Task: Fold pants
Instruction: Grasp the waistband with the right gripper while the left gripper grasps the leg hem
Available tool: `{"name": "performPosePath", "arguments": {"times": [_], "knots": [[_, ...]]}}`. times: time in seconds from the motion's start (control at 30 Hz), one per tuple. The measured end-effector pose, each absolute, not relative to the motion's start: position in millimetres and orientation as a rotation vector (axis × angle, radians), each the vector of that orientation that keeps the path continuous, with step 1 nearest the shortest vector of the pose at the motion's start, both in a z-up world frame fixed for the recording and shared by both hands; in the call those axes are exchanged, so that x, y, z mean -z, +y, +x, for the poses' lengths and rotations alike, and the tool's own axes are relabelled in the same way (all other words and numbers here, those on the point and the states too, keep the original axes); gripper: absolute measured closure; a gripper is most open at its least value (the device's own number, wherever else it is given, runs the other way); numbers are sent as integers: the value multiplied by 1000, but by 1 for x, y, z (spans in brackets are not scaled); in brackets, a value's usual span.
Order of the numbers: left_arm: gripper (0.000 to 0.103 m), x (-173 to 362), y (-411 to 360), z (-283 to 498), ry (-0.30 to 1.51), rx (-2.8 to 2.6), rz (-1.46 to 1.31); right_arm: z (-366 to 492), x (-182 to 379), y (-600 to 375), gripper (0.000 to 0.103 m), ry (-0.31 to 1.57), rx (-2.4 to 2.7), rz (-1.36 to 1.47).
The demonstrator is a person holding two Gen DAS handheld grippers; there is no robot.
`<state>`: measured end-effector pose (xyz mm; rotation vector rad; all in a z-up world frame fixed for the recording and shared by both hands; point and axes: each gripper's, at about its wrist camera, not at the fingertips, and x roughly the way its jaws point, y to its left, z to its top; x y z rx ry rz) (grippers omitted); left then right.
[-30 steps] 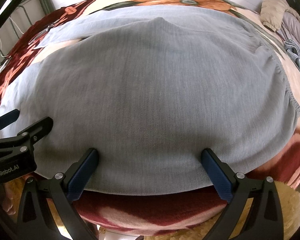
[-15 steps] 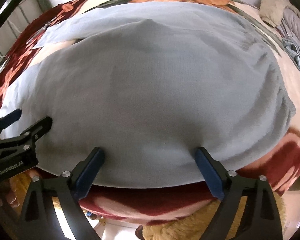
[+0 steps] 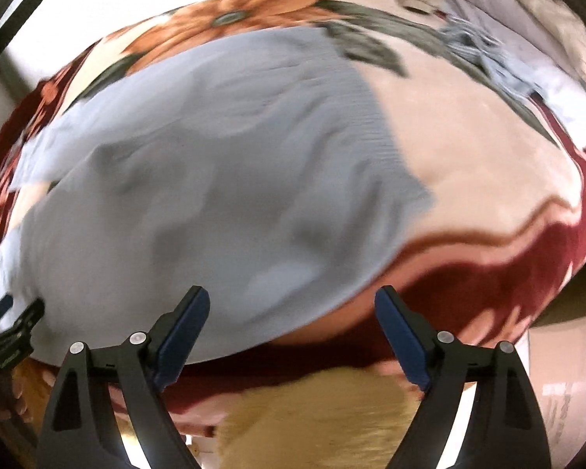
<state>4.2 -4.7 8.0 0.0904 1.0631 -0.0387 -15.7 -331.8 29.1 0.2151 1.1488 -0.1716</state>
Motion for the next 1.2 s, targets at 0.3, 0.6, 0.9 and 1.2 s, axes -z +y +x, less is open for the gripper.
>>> {"name": "performPosePath", "arguments": {"times": [0.3,0.6,0.9,1.2], "knots": [[1,-27,-23,-6,1075,152,76,-24,-33,-398,15,1127,267,299],[1,-24,-56,-18,1107,275,106,-8,-15,-413,18,1138,229,341],[1,-19,-71,-24,1094,313,158,5,-3,-402,93,1111,125,332],[1,-26,-94,-36,1070,419,163,5,-57,-406,98,967,43,448]]}}
